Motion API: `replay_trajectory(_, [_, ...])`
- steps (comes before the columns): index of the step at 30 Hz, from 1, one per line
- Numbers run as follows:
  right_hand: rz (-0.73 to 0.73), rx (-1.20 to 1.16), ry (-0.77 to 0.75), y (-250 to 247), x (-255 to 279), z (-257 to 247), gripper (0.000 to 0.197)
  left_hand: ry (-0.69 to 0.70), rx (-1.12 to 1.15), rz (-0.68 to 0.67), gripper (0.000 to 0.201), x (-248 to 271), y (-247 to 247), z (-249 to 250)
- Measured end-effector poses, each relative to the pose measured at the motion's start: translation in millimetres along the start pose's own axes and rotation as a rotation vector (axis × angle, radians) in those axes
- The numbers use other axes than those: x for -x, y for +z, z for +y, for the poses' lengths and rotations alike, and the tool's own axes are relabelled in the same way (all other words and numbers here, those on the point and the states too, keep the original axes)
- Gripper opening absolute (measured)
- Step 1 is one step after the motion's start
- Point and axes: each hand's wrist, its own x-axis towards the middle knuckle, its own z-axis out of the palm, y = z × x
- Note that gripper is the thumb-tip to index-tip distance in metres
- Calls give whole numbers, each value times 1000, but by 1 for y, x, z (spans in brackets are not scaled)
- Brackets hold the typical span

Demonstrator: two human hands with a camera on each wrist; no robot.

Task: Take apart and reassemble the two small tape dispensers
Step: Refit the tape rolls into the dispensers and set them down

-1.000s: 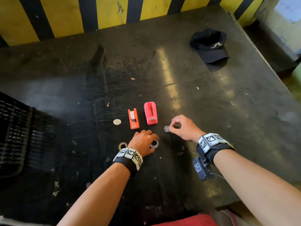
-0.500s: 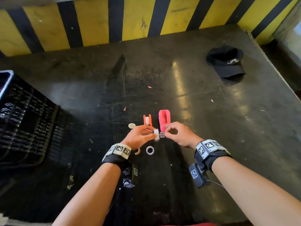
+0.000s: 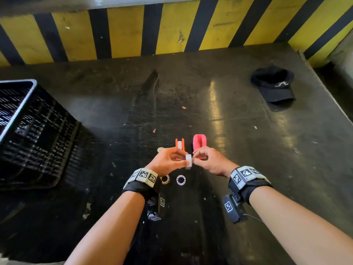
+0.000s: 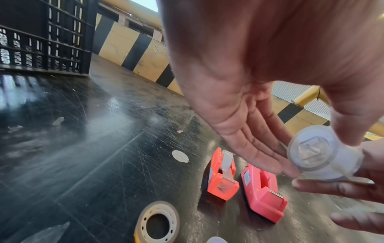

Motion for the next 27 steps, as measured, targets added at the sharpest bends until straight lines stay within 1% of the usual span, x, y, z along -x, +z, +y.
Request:
replay_trajectory(5, [8,-29,15,-2,-1,3,10,8,-52,-6,34,1,-1,7])
replay_trajectory(9, [46,-85,68,-2,-6,12,4,31,-72,7,35,-1,-1,9])
replay_trajectory(11, [104,-73,76,-3,-10,18,6,33,-98,7,34,-4,-4,8])
replay_trajectory(14, [178,6,86,-8,-17,29,14,36,-145,23,26,-11,-8,9])
replay_trajectory(16, [181,91,123,-13,-23,37,31,49,-167,44,22,-17,-10,11])
replay_trajectory(20, [95,302,203,-19,-43,52,92,47,-161,75,24,-31,-14,14])
replay_trajectory(22, [68,361,208,-20,-53,56,117,48,-181,87,29,-39,-14,15])
replay_trajectory(24, [43,414,199,-20,-62,60,131,49,-194,102,29,-47,-15,17])
replay_trajectory(27, [32,448,191,-17,-74,65,138,44,-201,103,26,-58,-17,20])
